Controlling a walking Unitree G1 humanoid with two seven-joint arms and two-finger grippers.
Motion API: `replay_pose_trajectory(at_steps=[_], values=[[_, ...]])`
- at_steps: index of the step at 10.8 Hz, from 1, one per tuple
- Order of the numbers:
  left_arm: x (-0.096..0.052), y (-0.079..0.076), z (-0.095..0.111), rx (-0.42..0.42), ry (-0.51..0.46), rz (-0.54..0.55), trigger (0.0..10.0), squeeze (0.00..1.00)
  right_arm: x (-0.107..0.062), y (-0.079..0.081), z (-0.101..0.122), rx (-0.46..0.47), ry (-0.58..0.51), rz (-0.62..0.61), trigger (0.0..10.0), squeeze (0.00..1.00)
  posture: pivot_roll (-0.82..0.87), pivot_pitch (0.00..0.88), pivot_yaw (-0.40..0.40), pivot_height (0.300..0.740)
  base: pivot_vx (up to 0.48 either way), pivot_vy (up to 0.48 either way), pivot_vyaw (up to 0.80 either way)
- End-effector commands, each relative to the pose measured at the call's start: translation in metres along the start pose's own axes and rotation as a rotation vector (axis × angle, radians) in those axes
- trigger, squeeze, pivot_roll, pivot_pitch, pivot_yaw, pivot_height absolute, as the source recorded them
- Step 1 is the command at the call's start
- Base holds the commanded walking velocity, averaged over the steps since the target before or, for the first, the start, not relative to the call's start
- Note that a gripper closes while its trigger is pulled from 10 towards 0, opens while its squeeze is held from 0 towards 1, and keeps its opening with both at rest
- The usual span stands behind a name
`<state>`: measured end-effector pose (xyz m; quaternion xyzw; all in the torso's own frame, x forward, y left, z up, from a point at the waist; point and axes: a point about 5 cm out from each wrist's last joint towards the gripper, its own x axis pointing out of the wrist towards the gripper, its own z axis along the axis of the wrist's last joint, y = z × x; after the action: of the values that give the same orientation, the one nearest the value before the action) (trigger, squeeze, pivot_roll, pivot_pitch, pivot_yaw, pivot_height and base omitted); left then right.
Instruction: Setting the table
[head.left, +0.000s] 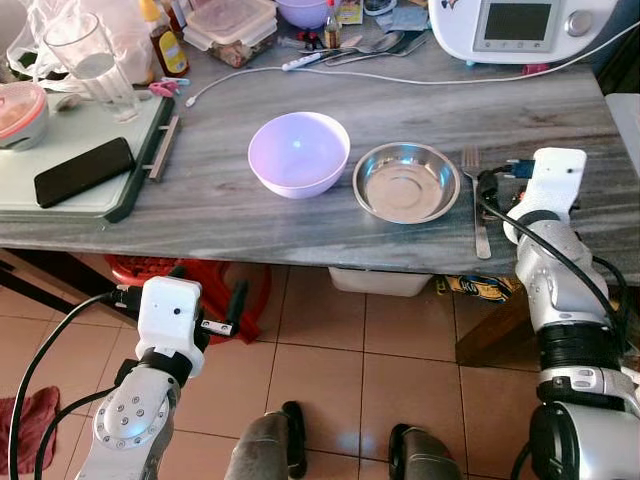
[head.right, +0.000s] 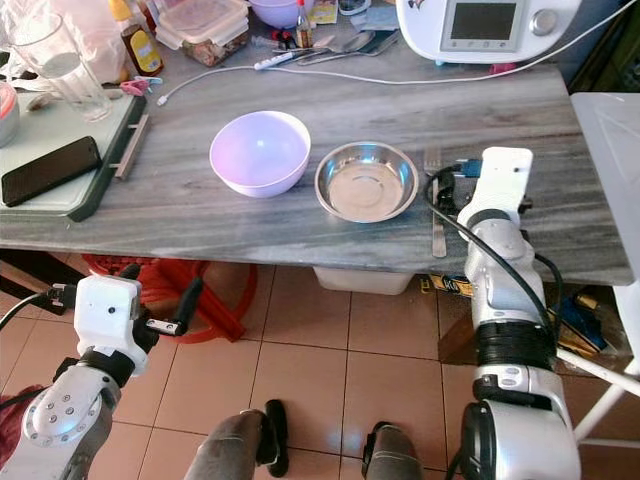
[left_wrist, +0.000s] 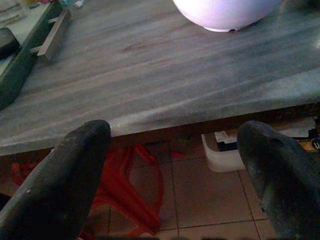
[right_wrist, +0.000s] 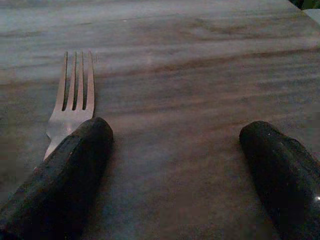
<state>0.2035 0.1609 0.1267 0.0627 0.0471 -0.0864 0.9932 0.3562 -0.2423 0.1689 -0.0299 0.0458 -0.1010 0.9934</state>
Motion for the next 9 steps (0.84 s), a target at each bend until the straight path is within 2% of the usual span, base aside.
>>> replay_pose_trajectory(at_steps=[1,2,5,7,8,9], values=[[-0.003,0.004,0.0,0.006,0.007,0.01,10.0,0.0,0.001,0.007,-0.002,0.005,0.014,0.031,10.0,1.0,0.16,0.238,0.128,0.74,0.0,0.0,0.0],[-0.002,0.004,0.001,0.007,0.006,0.009,10.0,0.0,0.0,0.009,-0.003,0.007,0.019,0.042,10.0,1.0,0.16,0.237,0.127,0.74,0.0,0.0,0.0],[-0.001,0.003,0.001,0.006,-0.003,0.009,10.0,0.0,-0.007,0.001,0.001,-0.021,-0.031,-0.017,10.0,1.0,0.16,0.23,0.119,0.74,0.0,0.0,0.0],[0.003,0.003,0.004,0.001,-0.022,0.015,10.0,0.0,-0.019,-0.005,0.008,-0.034,-0.113,-0.068,10.0,0.98,0.14,0.213,0.103,0.74,0.0,0.0,0.0],[0.008,0.003,0.008,-0.001,-0.05,0.021,10.0,0.0,-0.029,-0.005,0.016,-0.062,-0.189,-0.067,10.0,0.96,0.12,0.19,0.088,0.74,0.0,0.0,0.0],[0.011,0.002,0.008,-0.004,-0.057,0.026,10.0,0.0,-0.032,-0.005,0.017,-0.075,-0.215,-0.065,10.0,0.65,0.12,0.182,0.085,0.74,0.0,0.0,0.0]])
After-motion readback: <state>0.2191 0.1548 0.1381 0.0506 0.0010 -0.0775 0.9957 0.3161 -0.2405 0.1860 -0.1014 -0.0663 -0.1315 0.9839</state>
